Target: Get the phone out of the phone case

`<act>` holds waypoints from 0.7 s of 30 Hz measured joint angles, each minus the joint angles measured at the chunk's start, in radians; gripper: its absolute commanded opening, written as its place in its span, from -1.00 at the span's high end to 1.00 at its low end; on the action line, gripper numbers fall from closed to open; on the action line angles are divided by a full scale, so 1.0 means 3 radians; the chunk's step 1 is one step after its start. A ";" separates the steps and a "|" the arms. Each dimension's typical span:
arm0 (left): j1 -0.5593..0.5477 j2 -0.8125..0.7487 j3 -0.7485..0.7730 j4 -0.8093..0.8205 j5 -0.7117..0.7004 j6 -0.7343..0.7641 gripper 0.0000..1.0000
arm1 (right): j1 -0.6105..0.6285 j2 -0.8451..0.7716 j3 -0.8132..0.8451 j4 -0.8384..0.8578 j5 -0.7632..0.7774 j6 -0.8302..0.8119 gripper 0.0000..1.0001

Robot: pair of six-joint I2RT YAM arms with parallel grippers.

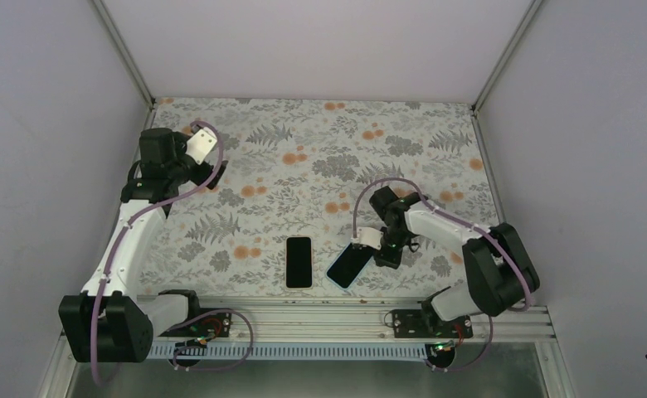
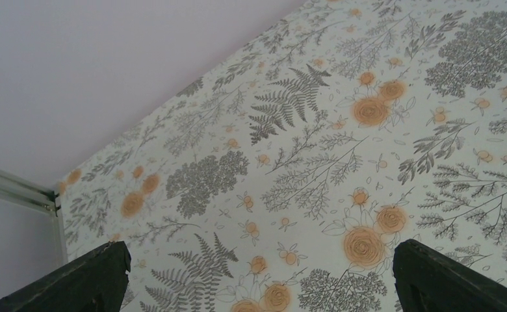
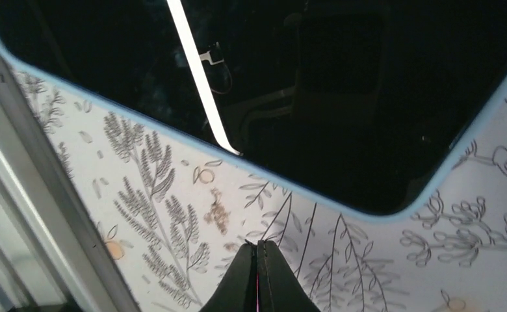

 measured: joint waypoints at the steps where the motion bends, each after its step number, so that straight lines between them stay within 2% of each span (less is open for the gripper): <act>1: 0.0001 0.0000 0.0000 -0.0005 -0.0010 0.0015 -1.00 | 0.0015 0.0051 0.0000 0.0041 0.0001 0.0011 0.93; 7: 0.0000 -0.0001 -0.0029 -0.0005 -0.0058 0.0098 -1.00 | 0.0098 0.0389 0.0066 0.0245 0.0050 0.0128 0.93; 12: 0.0000 -0.0001 -0.0099 0.0024 -0.0099 0.0106 -1.00 | 0.0125 0.0470 0.0281 0.0418 0.0078 0.0184 0.93; 16: 0.0001 -0.0003 -0.0186 0.0075 -0.0149 0.0107 -1.00 | 0.0175 0.0585 0.0604 0.0455 0.0056 0.0214 0.93; 21: 0.0008 -0.0033 -0.0270 0.0089 -0.0229 0.0145 -1.00 | 0.0286 0.1026 0.1123 0.0437 -0.0019 0.0215 0.93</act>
